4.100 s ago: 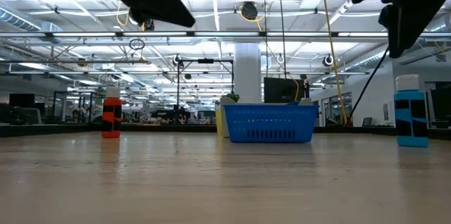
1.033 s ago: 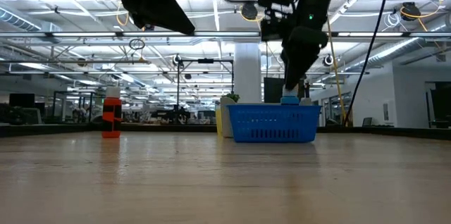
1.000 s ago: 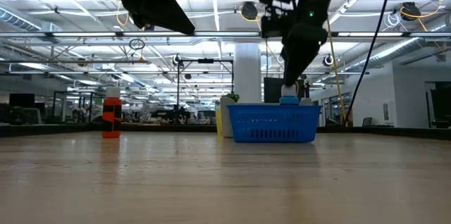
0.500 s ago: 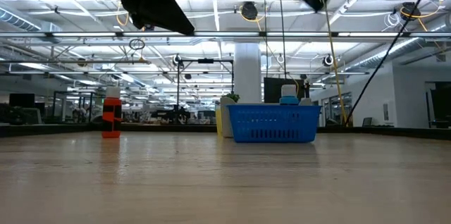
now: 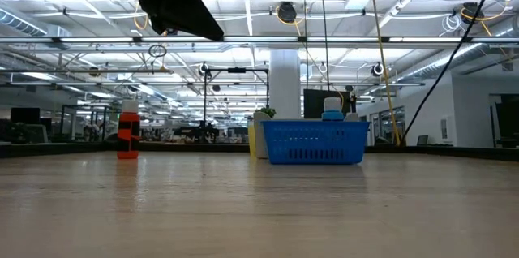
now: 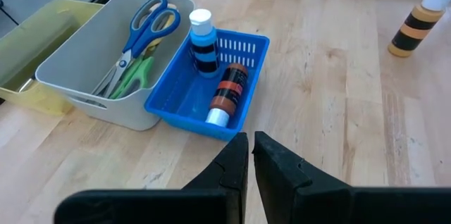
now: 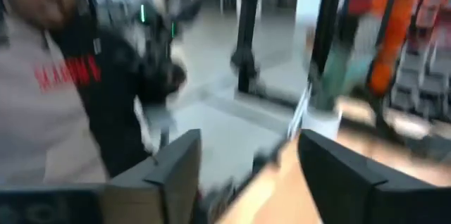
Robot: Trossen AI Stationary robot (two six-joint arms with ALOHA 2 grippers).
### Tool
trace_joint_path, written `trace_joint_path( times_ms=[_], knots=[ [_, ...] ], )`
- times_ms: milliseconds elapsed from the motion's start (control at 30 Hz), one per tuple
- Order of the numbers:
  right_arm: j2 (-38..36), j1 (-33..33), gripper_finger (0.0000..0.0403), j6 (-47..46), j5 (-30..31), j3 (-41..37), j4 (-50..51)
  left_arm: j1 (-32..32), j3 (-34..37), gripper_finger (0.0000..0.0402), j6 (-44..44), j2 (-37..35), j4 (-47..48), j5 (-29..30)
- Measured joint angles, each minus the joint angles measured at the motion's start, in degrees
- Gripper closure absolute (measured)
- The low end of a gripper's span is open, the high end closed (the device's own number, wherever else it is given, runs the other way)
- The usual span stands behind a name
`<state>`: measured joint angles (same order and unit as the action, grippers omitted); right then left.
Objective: Pick & Place Paint Supplies
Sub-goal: Put the yellow paint bottle into the blue bin
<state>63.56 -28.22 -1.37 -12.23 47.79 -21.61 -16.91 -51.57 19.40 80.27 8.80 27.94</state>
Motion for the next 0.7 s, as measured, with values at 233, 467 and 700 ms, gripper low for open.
trace_joint_path(
  times_ms=[233, 467, 700],
  knots=[
    [8.29, -11.67, 0.0118, -6.33, 24.89, 19.58, 41.17, 0.0, 0.0, 0.0364, 0.18, 0.0, 0.0, 0.05],
    [19.0, -15.58, 0.0122, -34.21, 25.78, 29.83, 70.58, 0.0, 0.0, 0.0364, 0.81, 0.0, 0.0, 0.04],
    [24.36, -15.7, 0.0133, -43.91, 18.6, 29.19, 85.49, 0.0, 0.0, 0.0364, 2.81, 0.0, 0.0, 0.07]
  ],
)
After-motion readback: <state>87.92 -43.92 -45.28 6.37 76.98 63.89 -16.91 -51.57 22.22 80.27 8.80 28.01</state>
